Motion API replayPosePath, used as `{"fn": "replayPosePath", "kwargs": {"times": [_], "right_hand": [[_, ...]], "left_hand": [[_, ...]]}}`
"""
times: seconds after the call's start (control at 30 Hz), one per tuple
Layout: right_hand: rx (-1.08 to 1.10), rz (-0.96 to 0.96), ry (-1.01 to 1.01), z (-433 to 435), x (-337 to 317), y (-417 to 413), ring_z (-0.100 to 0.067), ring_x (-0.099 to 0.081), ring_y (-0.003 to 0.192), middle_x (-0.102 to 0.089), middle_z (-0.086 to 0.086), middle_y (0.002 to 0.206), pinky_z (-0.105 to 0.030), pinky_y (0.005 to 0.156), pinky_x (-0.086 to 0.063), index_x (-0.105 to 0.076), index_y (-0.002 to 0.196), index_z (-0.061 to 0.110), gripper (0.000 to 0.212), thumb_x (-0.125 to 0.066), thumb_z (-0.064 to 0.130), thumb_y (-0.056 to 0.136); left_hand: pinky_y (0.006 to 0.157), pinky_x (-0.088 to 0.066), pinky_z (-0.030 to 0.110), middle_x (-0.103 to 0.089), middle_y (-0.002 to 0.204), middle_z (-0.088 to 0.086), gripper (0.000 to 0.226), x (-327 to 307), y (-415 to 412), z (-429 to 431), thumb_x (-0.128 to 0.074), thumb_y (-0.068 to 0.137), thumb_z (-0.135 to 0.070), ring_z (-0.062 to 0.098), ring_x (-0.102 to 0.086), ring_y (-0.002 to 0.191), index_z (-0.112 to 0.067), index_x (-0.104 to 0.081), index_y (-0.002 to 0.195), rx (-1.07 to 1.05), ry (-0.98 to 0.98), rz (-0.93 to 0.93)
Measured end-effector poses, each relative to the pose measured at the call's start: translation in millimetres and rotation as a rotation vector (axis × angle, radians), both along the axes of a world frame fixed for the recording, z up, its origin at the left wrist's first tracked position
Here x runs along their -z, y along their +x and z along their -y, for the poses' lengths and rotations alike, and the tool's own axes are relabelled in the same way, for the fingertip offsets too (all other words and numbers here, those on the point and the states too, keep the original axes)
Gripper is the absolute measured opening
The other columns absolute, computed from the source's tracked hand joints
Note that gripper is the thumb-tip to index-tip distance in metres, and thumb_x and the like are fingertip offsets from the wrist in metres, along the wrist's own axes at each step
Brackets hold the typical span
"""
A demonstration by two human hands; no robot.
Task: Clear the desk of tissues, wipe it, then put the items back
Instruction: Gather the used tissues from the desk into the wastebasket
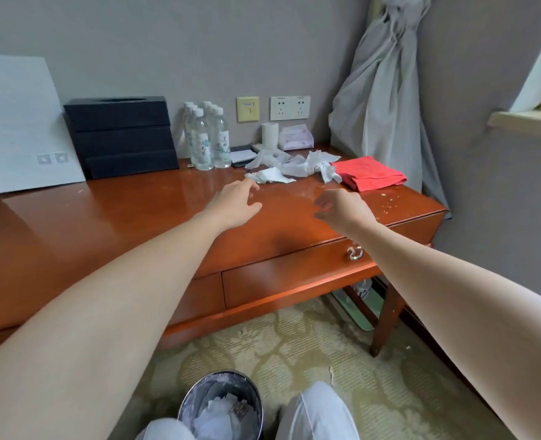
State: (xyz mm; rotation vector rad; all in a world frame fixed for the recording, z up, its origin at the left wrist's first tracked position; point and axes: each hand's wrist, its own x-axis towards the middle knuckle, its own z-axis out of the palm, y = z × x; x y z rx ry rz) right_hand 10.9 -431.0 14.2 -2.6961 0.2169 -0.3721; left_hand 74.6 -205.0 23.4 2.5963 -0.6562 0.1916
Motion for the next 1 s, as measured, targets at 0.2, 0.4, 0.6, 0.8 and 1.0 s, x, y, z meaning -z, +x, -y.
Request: {"fn": "replayPosePath", "kwargs": {"times": [0.2,0.4,0.6,0.8,1.0], "right_hand": [[0.039,0.016,-0.038,46.7,0.0,97.0,-0.026,-0.060,0.109,-0.063,-0.005,0.124,-0.036,0.084,-0.052,-0.058,0.126,0.021,0.041,-0.069,0.028,0.088],[0.076,0.087,-0.047,85.5,12.8,191.1,-0.034,-0.053,0.118,-0.051,-0.013,0.135,-0.039,0.090,-0.044,-0.046,0.137,0.020,0.049,-0.061,0.030,0.091],[0.054,0.018,0.016,96.4,32.8,249.9,-0.033,-0.053,0.117,-0.056,-0.012,0.129,-0.040,0.095,-0.044,-0.051,0.134,0.027,0.048,-0.050,0.051,0.094],[0.149,-0.050,0.003,95.1,52.6,257.8,-0.030,-0.061,0.084,-0.068,-0.009,0.091,-0.032,0.065,-0.043,-0.068,0.087,0.019,0.039,-0.049,0.053,0.094],[0.209,-0.051,-0.007,82.5,47.4,235.0,-0.028,-0.063,0.087,-0.066,-0.005,0.096,-0.033,0.067,-0.045,-0.065,0.096,0.018,0.018,-0.071,0.029,0.083]], "left_hand": [[0.101,-0.043,0.040,-0.044,0.143,0.006,0.049,4.4,114.4,47.5,-0.054,0.097,-0.030,0.025,-0.049,0.127,-0.020,-0.039,0.143,0.009,0.029,0.000],[0.110,-0.036,0.041,-0.029,0.152,0.010,0.065,19.4,225.1,81.5,-0.055,0.089,-0.013,0.029,-0.035,0.139,-0.018,-0.030,0.149,-0.008,0.028,-0.048],[0.118,-0.024,0.039,-0.022,0.162,0.003,0.073,42.3,284.5,108.5,-0.056,0.087,-0.020,0.024,-0.023,0.147,-0.025,-0.025,0.154,0.094,0.142,-0.088],[0.102,-0.041,0.037,-0.053,0.140,0.003,0.037,62.5,292.5,104.7,-0.053,0.095,-0.026,0.025,-0.049,0.126,-0.025,-0.057,0.132,0.131,0.170,-0.122],[0.078,-0.050,0.030,-0.062,0.119,0.003,0.039,53.4,264.9,79.0,-0.066,0.087,-0.030,0.022,-0.063,0.097,-0.026,-0.059,0.125,0.046,0.071,-0.149]]}}
